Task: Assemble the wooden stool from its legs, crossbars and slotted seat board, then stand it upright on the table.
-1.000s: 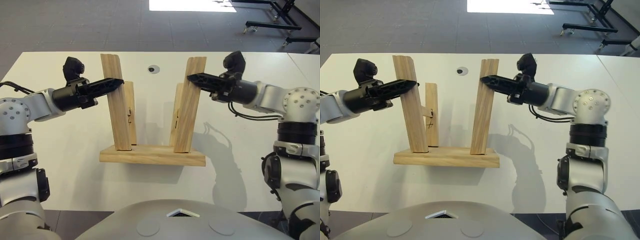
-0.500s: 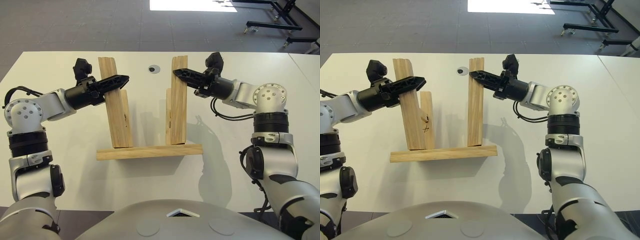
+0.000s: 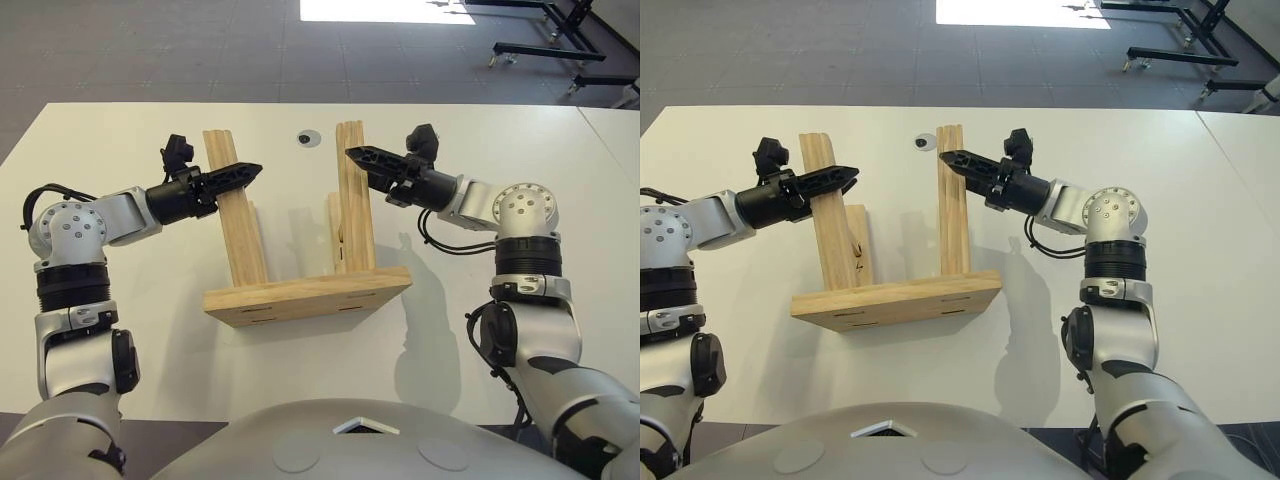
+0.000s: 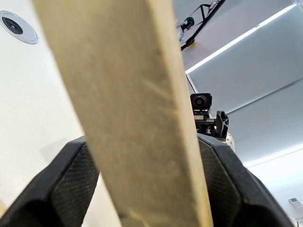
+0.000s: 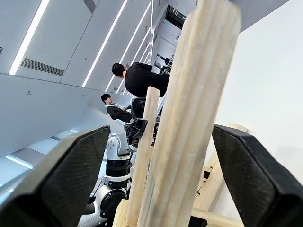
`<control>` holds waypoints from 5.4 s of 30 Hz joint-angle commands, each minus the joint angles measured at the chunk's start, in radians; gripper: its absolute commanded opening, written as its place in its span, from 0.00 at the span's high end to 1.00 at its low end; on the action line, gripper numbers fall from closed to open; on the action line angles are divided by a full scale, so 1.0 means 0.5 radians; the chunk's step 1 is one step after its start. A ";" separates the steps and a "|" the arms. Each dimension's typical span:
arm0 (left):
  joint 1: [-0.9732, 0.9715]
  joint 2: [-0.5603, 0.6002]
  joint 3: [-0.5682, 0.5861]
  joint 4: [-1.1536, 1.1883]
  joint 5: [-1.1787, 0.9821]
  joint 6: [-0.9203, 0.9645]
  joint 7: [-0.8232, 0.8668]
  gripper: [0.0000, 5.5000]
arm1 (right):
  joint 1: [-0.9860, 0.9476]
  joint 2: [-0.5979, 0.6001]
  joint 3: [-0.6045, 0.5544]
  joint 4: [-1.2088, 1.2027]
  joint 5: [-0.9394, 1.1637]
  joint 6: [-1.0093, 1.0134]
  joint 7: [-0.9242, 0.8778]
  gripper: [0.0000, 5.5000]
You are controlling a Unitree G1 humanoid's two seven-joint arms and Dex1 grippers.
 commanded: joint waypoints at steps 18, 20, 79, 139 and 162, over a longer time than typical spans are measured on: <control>0.623 0.715 0.511 -0.118 0.682 -0.940 -0.750 0.14 | 0.182 -0.696 -0.135 0.049 -0.646 -0.886 0.587 0.02; 1.230 0.864 0.620 -0.244 0.953 -1.427 -1.244 0.14 | 0.449 -0.980 -0.030 -0.047 -0.866 -1.223 0.943 0.02; 1.673 0.485 -0.334 -1.133 1.273 -1.853 -1.124 0.67 | 1.179 -0.604 0.749 -1.161 -0.842 -1.278 1.069 0.49; 0.381 0.546 -0.061 -0.667 -1.690 -0.183 0.696 0.67 | 0.111 -0.103 0.225 -0.859 1.527 0.282 -1.268 0.71; -0.040 0.346 -0.232 -0.433 -1.721 -0.446 1.785 0.67 | 0.054 0.211 0.150 -0.775 1.852 -0.423 -2.197 0.71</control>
